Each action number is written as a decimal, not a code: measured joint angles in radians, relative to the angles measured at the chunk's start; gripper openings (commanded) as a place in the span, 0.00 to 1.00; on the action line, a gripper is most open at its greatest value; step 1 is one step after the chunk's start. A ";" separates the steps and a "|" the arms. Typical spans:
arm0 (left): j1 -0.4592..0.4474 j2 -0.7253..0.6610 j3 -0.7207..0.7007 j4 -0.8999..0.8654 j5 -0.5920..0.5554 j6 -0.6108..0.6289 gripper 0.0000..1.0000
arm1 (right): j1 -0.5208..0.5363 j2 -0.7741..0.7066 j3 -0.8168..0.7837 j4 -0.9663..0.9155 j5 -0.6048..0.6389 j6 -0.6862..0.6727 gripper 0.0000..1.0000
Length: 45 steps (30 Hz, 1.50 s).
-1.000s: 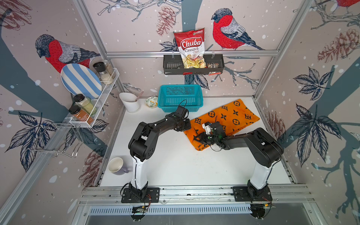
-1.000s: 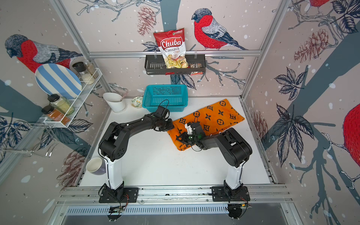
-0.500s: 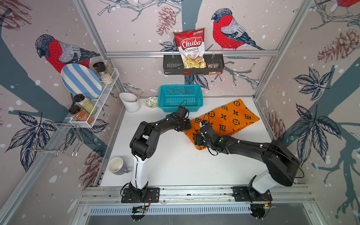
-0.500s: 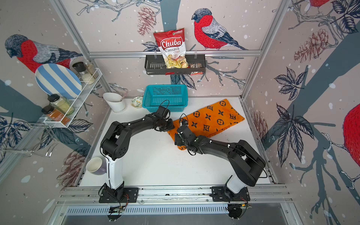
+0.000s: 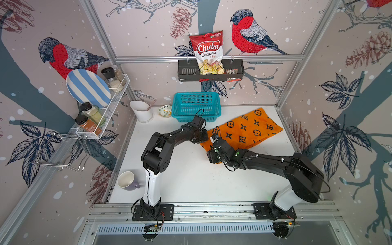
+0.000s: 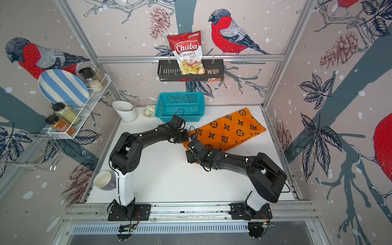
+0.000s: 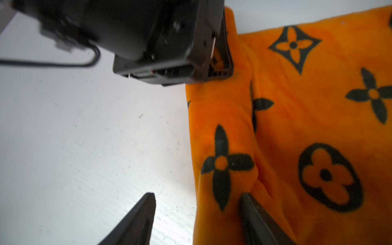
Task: Roll up the pillowcase
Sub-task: Roll the pillowcase at the center of the board.
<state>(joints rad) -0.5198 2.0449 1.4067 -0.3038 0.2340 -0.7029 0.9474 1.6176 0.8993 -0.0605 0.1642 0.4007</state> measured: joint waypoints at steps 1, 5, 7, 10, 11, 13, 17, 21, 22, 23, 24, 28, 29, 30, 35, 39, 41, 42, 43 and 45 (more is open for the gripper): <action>0.000 0.000 0.000 0.000 0.000 0.000 0.33 | -0.002 0.014 -0.001 0.000 -0.003 -0.010 0.74; 0.000 -0.001 -0.003 0.003 0.001 0.000 0.34 | -0.005 0.066 -0.002 0.007 0.022 -0.045 0.78; 0.000 -0.001 -0.005 0.004 0.001 0.000 0.34 | -0.005 0.093 -0.002 0.015 0.044 -0.065 0.77; 0.000 -0.004 -0.008 0.007 0.001 0.000 0.34 | -0.002 0.151 0.000 0.040 0.096 -0.093 0.71; 0.000 -0.005 -0.008 0.007 0.000 0.000 0.35 | 0.001 0.167 0.000 0.050 0.117 -0.111 0.64; 0.000 -0.008 -0.009 0.007 0.000 0.001 0.35 | 0.013 0.189 0.001 0.074 0.164 -0.115 0.51; 0.000 -0.024 -0.009 -0.002 -0.008 0.005 0.37 | 0.047 0.219 -0.001 0.122 0.252 -0.133 0.13; 0.000 -0.059 0.013 -0.048 -0.030 0.024 0.45 | 0.072 0.222 0.006 0.131 0.272 -0.119 0.04; 0.000 -0.075 0.023 -0.060 -0.036 0.030 0.51 | 0.080 0.220 0.010 0.128 0.262 -0.108 0.02; 0.002 -0.092 0.034 -0.069 -0.049 0.039 0.53 | 0.088 0.217 0.015 0.123 0.242 -0.096 0.00; 0.003 -0.106 0.040 -0.075 -0.056 0.048 0.54 | 0.093 0.212 0.018 0.119 0.219 -0.080 0.00; 0.025 -0.169 0.051 -0.102 -0.082 0.069 0.56 | 0.080 0.164 -0.005 0.120 0.088 -0.003 0.00; 0.031 -0.183 0.046 -0.104 -0.084 0.074 0.56 | 0.061 0.148 -0.019 0.130 0.039 0.021 0.00; 0.036 -0.196 0.037 -0.104 -0.089 0.074 0.56 | 0.043 0.136 -0.032 0.142 0.006 0.037 0.00; 0.039 -0.267 -0.056 -0.093 -0.081 0.073 0.58 | -0.086 0.071 -0.140 0.249 -0.206 0.159 0.00; 0.040 -0.306 -0.154 -0.050 -0.065 0.045 0.58 | -0.195 0.053 -0.225 0.360 -0.368 0.262 0.00; 0.040 -0.313 -0.200 -0.020 -0.045 0.031 0.62 | -0.243 0.054 -0.256 0.412 -0.444 0.311 0.00; 0.040 -0.313 -0.214 -0.010 -0.038 0.020 0.65 | -0.262 0.057 -0.266 0.434 -0.477 0.332 0.00; 0.040 -0.312 -0.231 0.007 -0.023 0.017 0.69 | -0.280 0.061 -0.279 0.461 -0.510 0.354 0.00; 0.038 -0.303 -0.254 0.041 0.001 -0.007 0.76 | -0.306 0.067 -0.297 0.499 -0.558 0.392 0.00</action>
<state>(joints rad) -0.4816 1.7416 1.1530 -0.2630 0.2348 -0.7101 0.6418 1.6848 0.6022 0.4385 -0.3943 0.7929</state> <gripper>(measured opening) 0.709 0.133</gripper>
